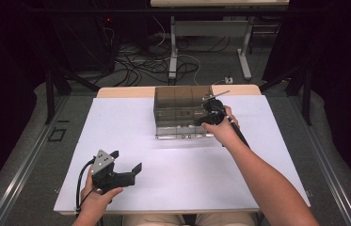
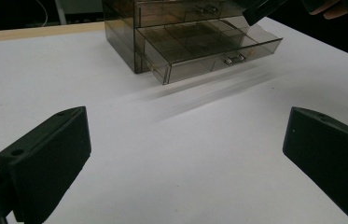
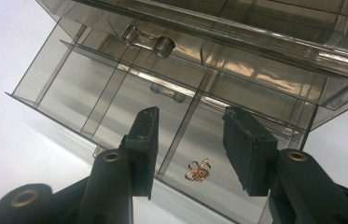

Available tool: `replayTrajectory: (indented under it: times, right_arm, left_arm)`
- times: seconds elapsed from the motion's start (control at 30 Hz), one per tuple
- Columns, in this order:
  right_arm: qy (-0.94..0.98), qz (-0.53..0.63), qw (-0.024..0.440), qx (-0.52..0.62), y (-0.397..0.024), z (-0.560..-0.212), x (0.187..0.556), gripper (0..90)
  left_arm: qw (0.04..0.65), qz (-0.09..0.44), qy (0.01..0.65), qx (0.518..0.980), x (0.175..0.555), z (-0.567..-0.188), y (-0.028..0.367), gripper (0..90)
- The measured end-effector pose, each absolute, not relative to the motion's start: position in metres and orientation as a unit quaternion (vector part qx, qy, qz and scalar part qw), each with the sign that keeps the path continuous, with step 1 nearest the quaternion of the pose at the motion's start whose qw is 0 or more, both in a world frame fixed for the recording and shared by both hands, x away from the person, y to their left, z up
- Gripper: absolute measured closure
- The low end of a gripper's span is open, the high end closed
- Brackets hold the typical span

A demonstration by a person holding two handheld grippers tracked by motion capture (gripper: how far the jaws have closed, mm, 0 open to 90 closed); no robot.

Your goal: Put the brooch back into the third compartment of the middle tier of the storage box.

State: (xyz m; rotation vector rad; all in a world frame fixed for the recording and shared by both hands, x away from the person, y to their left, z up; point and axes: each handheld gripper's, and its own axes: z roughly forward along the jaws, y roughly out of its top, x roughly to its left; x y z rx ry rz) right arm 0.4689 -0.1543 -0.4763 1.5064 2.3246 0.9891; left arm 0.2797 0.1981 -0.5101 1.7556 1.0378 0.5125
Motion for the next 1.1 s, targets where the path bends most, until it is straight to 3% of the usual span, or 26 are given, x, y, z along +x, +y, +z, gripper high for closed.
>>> replayTrajectory:
  times: [0.5, 0.83, 1.1]
  right_arm:
    - [0.801, 0.349, 0.091, 0.479, -0.151, -0.47, 0.459, 51.9]
    - [0.81, 0.354, 0.116, 0.454, -0.159, -0.457, 0.445, 41.2]
    - [0.802, 0.379, 0.104, 0.451, -0.166, -0.451, 0.431, 37.8]
  left_arm:
    - [0.493, 0.213, 0.427, 0.728, 0.281, -0.511, 0.198, 1.0]
    - [0.492, 0.213, 0.426, 0.728, 0.28, -0.511, 0.197, 1.0]
    - [0.492, 0.213, 0.427, 0.728, 0.28, -0.511, 0.197, 1.0]
